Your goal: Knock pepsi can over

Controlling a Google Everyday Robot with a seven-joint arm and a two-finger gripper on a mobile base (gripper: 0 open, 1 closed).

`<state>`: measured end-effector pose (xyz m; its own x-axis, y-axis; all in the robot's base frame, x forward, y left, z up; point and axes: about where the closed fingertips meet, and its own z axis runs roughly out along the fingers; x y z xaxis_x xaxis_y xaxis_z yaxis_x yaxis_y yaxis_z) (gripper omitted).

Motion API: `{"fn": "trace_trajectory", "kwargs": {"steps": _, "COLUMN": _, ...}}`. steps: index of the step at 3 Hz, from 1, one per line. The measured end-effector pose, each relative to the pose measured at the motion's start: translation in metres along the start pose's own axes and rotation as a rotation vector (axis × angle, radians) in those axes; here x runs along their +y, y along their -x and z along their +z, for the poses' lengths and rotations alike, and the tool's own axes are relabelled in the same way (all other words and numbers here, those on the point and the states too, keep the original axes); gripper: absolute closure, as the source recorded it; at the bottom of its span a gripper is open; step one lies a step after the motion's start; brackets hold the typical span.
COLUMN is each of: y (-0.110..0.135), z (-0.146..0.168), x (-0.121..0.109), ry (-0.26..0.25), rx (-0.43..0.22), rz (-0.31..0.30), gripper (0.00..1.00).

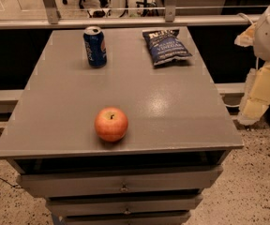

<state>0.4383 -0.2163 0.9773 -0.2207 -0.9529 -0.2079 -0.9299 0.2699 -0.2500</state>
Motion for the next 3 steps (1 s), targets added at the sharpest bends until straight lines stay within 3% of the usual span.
{"fn": "trace_trajectory", "kwargs": {"steps": 1, "y": 0.001, "z": 0.0, "x": 0.0, "ry": -0.002, "rx": -0.002, "rz": -0.001, "gripper": 0.0}}
{"fn": "trace_trajectory", "kwargs": {"steps": 2, "y": 0.011, "z": 0.008, "x": -0.006, "ry": -0.002, "rx": -0.047, "rz": -0.002, "gripper": 0.0}}
{"fn": "trace_trajectory", "kwargs": {"steps": 3, "y": 0.038, "z": 0.029, "x": -0.02, "ry": 0.014, "rx": -0.153, "rz": -0.002, "gripper": 0.0}}
